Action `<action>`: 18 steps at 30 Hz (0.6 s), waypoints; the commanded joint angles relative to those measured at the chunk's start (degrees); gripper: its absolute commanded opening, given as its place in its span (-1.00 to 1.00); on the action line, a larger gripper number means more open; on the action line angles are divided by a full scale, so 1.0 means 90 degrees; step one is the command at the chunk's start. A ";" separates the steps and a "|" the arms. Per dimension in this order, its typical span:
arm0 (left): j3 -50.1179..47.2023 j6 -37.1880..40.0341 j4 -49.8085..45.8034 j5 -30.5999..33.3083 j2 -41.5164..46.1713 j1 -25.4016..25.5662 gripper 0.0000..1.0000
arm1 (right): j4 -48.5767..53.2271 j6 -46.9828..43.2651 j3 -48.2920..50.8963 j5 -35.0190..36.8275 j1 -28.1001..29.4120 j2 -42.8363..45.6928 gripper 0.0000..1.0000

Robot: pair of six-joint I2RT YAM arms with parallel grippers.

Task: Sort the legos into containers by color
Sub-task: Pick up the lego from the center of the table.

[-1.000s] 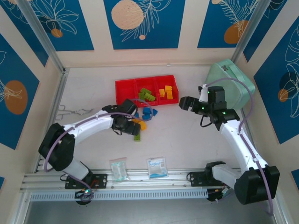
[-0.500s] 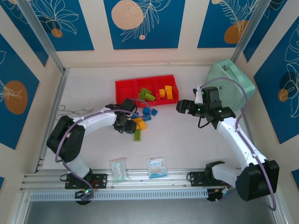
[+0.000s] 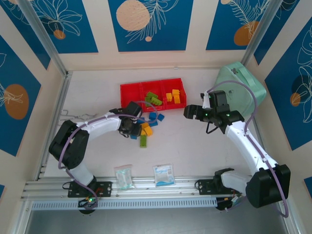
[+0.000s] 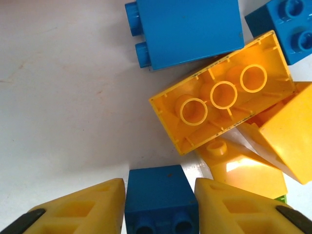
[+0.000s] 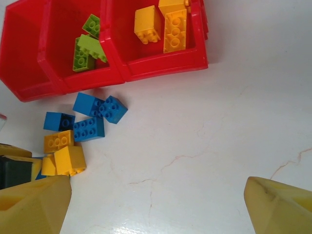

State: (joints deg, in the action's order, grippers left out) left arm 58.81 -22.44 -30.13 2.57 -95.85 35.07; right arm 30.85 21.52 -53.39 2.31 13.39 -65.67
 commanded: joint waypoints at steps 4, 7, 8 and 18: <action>-0.0252 -0.0035 0.0179 0.0037 0.0146 -0.0058 -0.20 | 0.0254 -0.0071 -0.0240 0.0178 0.0041 -0.0072 0.84; -0.0320 -0.0078 0.0168 0.0081 0.0215 -0.0057 -0.20 | 0.0254 -0.0061 -0.0240 0.0225 0.0039 -0.0047 0.84; -0.0348 -0.0099 0.0169 0.0091 0.0245 -0.0058 -0.21 | 0.0257 -0.0048 -0.0241 0.0222 0.0042 -0.0043 0.84; -0.0605 -0.0443 0.0188 0.0280 0.0775 -0.0180 -0.33 | 0.0370 0.0017 -0.0268 0.0345 0.0038 -0.0090 0.84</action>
State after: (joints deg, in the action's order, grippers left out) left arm 54.19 -24.21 -27.83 3.53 -91.90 34.46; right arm 32.73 21.45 -54.02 4.45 13.39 -66.28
